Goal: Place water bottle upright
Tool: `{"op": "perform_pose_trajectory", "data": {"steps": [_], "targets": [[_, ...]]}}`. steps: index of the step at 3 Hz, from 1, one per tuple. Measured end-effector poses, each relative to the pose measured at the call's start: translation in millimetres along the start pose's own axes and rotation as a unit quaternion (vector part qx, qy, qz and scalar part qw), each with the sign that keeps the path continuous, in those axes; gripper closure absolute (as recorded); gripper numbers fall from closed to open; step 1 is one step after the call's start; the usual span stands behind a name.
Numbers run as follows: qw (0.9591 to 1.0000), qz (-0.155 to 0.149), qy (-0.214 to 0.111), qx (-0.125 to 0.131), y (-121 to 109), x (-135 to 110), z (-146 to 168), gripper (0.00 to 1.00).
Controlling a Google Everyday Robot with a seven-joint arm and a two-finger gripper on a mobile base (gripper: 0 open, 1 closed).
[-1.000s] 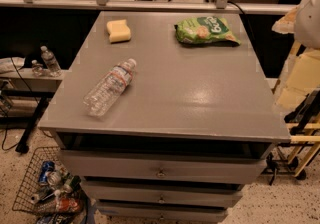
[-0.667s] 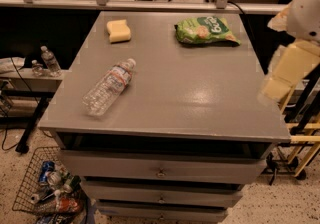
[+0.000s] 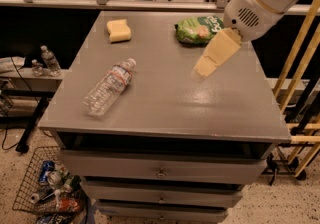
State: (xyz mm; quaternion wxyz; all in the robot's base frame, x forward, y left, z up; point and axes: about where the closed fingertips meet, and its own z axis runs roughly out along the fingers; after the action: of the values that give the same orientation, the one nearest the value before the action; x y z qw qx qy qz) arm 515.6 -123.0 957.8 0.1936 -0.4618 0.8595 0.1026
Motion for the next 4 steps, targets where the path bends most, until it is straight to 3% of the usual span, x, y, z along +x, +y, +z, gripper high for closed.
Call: {"op": "perform_pose_trajectory", "data": {"steps": [1, 2, 3, 4], "targets": [[0.9993, 0.036, 0.0, -0.002, 2.6, -5.0, 2.8, 0.0], [0.9988, 0.048, -0.008, -0.001, 0.9, -8.0, 6.4, 0.0], [0.9951, 0.092, -0.033, 0.009, -14.8, -35.8, 27.3, 0.0], [0.9837, 0.16, -0.067, 0.046, -25.7, -64.4, 38.4, 0.0]]}}
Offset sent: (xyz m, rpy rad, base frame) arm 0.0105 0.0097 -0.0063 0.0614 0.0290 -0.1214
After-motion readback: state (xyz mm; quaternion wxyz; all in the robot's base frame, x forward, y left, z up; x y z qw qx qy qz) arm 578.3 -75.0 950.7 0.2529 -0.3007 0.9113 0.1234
